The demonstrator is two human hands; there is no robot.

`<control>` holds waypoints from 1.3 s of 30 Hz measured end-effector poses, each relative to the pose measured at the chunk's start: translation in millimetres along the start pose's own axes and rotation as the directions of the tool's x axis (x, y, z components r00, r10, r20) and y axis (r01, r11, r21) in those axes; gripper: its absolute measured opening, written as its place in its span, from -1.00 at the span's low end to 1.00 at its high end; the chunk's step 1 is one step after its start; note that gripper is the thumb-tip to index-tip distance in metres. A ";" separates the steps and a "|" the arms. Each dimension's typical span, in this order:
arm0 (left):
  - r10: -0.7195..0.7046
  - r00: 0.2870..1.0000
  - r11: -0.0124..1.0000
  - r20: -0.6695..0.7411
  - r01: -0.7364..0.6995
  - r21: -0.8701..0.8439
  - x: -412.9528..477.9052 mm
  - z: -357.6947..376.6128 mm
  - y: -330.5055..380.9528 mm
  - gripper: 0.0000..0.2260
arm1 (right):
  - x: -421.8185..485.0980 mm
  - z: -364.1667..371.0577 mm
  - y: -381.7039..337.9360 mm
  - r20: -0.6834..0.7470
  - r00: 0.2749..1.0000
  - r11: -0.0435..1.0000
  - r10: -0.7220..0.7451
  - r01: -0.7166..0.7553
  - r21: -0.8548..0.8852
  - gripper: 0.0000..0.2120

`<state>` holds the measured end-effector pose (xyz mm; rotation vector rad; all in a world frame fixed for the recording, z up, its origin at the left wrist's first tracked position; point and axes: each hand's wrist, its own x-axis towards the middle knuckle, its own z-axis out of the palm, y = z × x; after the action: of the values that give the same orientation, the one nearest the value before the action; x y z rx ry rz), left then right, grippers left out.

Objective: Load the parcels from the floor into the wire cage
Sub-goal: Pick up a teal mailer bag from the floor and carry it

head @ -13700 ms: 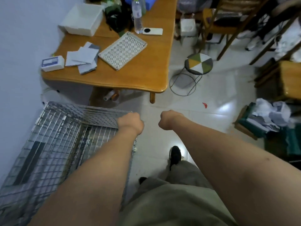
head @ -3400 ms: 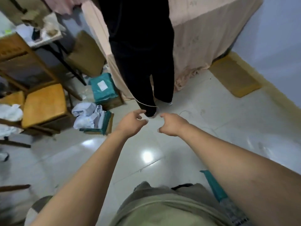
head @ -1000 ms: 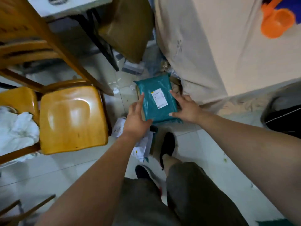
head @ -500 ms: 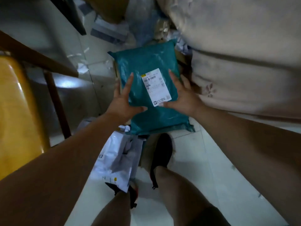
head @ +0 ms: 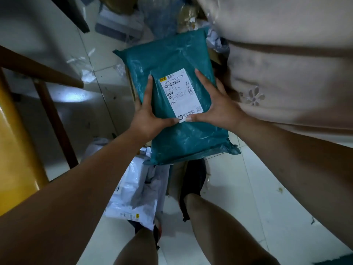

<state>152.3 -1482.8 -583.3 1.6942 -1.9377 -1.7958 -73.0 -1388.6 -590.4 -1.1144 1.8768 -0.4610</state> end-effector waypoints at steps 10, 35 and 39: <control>0.097 0.995 0.984 0.032 -0.101 0.147 -125.4 -103.4 96.5 0.12 | -92.6 -52.9 -141.5 -0.043 0.998 0.998 -0.035 0.037 0.056 0.24; 0.580 0.706 0.547 0.407 -0.707 0.449 -520.4 -229.4 402.3 0.02 | -541.4 -179.4 -434.3 -0.598 0.782 0.948 0.176 0.029 0.316 0.21; 0.610 0.596 0.448 0.522 -0.803 0.394 -551.8 -167.8 420.7 -0.04 | -620.9 -189.1 -405.8 -0.662 0.694 0.932 0.284 -0.037 0.361 0.22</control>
<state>206.8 -1332.2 112.4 0.3289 -2.9420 -1.1719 109.4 -1102.4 95.7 -0.5521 2.4093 -1.1820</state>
